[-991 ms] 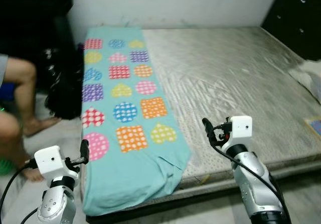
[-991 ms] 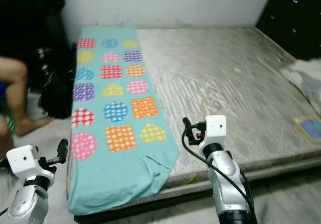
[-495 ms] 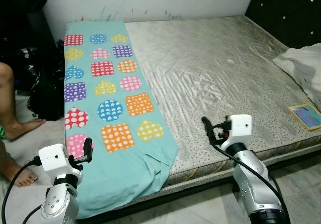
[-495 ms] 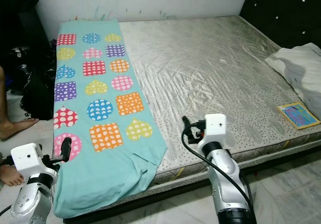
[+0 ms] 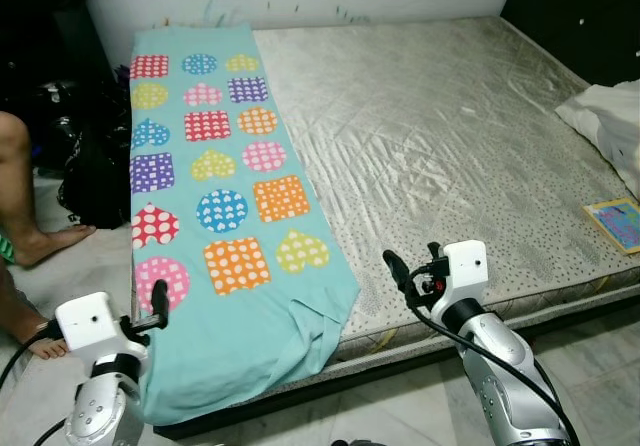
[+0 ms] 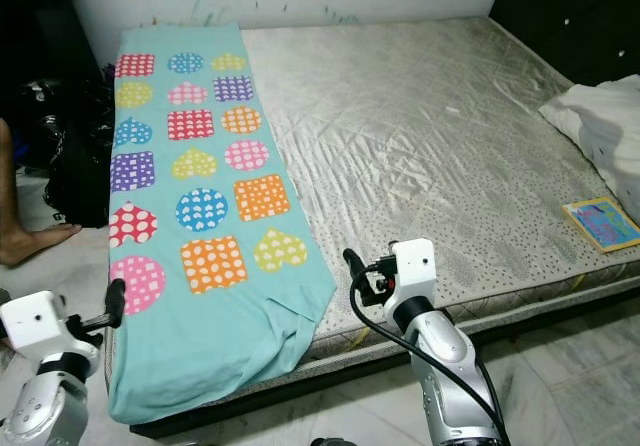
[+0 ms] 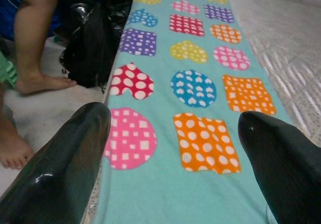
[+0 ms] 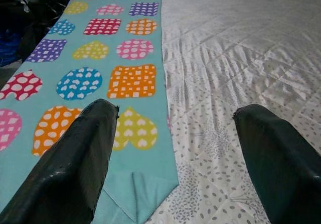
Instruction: Clean up the room
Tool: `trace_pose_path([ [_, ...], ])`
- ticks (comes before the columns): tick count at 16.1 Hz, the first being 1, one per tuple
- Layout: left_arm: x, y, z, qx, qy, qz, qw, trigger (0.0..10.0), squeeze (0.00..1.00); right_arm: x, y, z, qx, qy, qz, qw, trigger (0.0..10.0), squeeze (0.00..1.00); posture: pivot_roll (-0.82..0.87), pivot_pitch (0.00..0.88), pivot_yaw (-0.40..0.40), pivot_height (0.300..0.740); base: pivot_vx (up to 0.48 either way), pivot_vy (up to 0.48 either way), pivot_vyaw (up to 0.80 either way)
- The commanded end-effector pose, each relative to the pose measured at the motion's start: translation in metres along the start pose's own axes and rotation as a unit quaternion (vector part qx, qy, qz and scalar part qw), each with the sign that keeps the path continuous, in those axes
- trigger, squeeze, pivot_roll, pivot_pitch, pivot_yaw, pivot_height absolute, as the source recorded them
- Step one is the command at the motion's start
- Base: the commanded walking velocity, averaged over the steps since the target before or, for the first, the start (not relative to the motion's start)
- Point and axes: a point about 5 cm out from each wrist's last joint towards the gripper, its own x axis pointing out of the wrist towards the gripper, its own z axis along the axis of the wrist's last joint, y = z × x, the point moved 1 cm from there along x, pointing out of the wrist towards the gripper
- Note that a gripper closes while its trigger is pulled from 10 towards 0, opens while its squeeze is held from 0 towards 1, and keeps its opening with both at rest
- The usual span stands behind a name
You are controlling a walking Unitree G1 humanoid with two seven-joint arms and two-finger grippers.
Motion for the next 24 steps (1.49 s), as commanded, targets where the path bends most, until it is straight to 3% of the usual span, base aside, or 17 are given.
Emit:
trace_pose_path([
  [1, -0.0017, 0.0003, 0.0010, 0.004, 0.002, -0.002, 1.000, 10.0, 0.00, -0.0012, -0.0001, 0.0030, 0.000, -0.003, 0.004, 1.000, 10.0, 0.00, -0.03, 0.156, -0.054, 0.740, 0.000, 0.000, 0.00],
  [10, -0.0010, -0.0014, 0.0028, 0.007, 0.002, -0.002, 1.000, 10.0, 0.00, -0.0011, 0.0035, 0.0040, 0.008, 0.000, 0.020, 1.000, 10.0, 0.00, -0.03, 0.151, -0.053, 0.740, 0.000, 0.000, 0.00],
  [21, -0.0029, -0.0018, 0.0034, -0.003, 0.004, -0.003, 1.000, 10.0, 0.00, -0.0032, 0.0050, 0.0035, 0.010, 0.004, 0.025, 1.000, 10.0, 0.00, -0.03, 0.170, -0.057, 0.605, 0.000, 0.000, 0.00],
  [24, -0.0029, -0.0035, 0.0059, 0.000, 0.000, -0.004, 1.000, 10.0, 0.00, -0.0028, 0.0038, 0.0027, 0.008, 0.006, 0.023, 1.000, 10.0, 0.00, -0.03, 0.174, -0.056, 0.605, 0.000, 0.000, 0.00],
])
